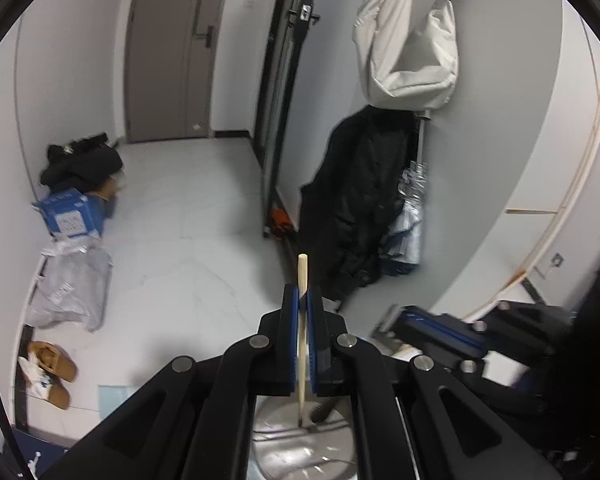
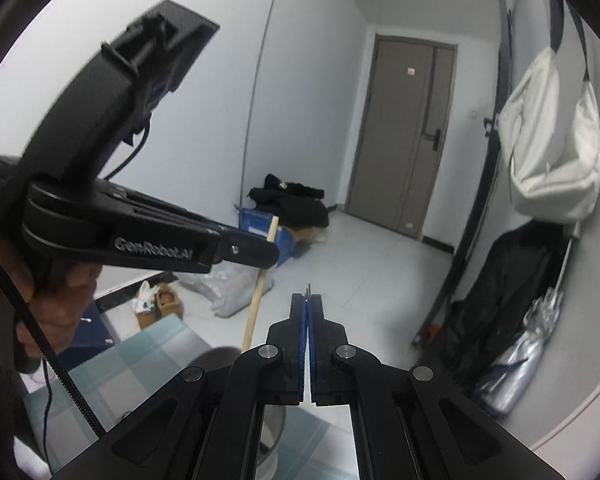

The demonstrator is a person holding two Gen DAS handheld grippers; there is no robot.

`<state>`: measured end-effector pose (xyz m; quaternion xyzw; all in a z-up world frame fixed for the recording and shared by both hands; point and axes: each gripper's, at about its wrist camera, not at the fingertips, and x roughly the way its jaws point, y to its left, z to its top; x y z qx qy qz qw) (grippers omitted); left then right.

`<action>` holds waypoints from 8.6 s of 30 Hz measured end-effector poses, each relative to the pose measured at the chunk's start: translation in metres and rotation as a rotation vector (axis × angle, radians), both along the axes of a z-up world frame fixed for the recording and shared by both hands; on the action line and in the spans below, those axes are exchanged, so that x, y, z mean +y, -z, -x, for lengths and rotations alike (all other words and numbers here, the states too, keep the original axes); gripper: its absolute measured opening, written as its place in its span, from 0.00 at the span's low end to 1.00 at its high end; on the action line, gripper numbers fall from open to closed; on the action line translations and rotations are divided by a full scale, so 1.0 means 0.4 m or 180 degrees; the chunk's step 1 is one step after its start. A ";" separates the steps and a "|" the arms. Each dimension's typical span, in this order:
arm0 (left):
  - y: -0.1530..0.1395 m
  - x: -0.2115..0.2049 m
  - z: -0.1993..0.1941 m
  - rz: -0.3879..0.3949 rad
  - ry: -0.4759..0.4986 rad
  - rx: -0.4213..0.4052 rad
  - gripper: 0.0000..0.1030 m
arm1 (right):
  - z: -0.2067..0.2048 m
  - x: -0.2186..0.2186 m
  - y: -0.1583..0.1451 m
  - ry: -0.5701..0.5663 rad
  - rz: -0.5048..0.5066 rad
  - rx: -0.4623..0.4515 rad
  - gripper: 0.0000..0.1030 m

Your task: Organize utensils

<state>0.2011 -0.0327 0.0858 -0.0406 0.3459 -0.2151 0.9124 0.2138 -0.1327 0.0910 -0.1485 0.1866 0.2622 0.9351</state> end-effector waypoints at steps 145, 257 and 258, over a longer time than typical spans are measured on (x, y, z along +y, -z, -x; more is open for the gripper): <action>0.495 0.224 0.244 0.0115 -0.1568 0.1663 0.65 | 0.194 0.011 0.331 0.0000 -0.1043 0.1843 0.05; 0.055 0.150 0.366 0.0321 -0.1132 -0.0335 0.00 | 0.302 -0.069 0.072 0.0287 -0.1218 0.0734 0.05; 0.040 0.144 0.359 0.0340 -0.1112 -0.0372 0.00 | 0.296 -0.072 0.055 0.0293 -0.1226 0.0698 0.05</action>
